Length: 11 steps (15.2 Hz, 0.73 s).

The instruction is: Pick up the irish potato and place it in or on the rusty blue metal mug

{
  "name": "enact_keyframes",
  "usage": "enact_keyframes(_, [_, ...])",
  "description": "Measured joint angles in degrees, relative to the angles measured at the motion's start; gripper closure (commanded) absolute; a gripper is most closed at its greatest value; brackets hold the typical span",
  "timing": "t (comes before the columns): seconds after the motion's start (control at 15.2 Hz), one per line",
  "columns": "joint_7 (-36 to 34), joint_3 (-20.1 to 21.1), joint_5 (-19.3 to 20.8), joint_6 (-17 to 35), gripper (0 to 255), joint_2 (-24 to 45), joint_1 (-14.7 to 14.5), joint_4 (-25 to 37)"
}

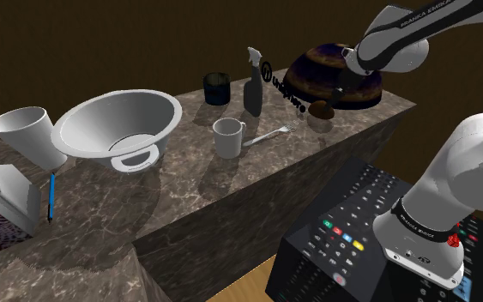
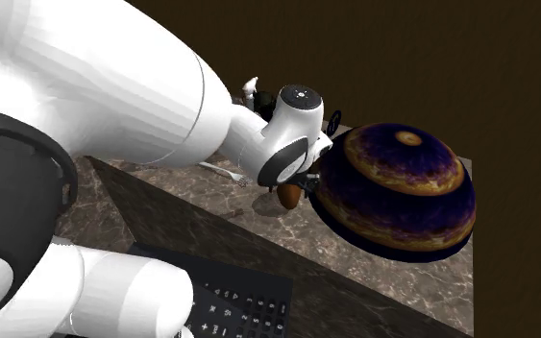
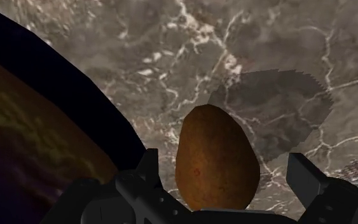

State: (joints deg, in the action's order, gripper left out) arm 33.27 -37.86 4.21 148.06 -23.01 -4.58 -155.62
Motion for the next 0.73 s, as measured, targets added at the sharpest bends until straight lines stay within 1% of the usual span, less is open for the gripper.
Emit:
enact_keyframes(0.33, [2.8, -2.9, -3.8, 5.0, 0, 4.7, -3.8, -0.4])
enact_keyframes(0.73, [3.3, -3.3, -4.5, 5.9, 0, 5.4, -4.5, -0.6])
